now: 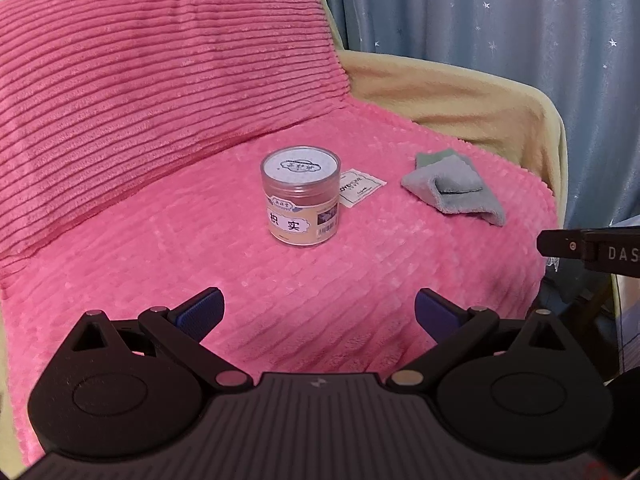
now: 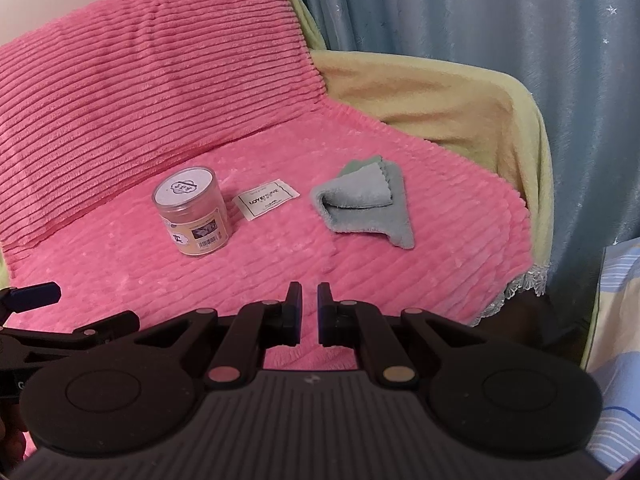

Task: Clean container
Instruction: 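Move both tools toward the clear jar and grey cloth on the blanket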

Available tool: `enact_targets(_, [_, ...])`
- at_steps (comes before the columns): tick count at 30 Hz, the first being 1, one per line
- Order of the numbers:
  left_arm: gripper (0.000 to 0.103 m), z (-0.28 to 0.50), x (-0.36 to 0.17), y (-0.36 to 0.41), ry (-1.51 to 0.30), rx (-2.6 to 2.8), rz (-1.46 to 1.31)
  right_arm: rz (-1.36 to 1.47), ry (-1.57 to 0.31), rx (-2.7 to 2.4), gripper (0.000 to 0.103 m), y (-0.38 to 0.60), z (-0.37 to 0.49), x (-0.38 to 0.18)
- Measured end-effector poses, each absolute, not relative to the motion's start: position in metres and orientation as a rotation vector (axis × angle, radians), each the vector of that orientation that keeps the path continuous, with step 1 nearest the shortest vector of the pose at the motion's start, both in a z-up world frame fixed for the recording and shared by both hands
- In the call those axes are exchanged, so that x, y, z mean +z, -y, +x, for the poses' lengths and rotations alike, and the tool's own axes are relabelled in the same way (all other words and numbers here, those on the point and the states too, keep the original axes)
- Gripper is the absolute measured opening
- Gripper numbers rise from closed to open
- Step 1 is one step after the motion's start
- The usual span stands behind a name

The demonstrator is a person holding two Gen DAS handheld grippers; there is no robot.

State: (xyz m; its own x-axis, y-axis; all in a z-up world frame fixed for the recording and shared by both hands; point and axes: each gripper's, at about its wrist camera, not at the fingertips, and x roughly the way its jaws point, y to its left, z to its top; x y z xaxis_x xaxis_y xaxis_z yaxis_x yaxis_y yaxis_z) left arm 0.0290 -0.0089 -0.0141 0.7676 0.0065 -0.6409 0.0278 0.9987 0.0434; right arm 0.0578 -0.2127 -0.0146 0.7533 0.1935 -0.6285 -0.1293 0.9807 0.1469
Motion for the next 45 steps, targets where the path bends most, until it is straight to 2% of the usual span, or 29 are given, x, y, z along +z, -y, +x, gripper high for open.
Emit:
enact_targets(17, [0.102, 0.061, -0.039, 0.014, -0.733, -0.023, 0.056, 0.112, -0.733, 0.153, 0.004, 0.215, 0.088, -0.036])
enact_targets(45, [0.102, 0.104, -0.050, 0.006, -0.628, -0.056, 0.063, 0.059, -0.707, 0.208, 0.004, 0.224, 0.124, -0.045])
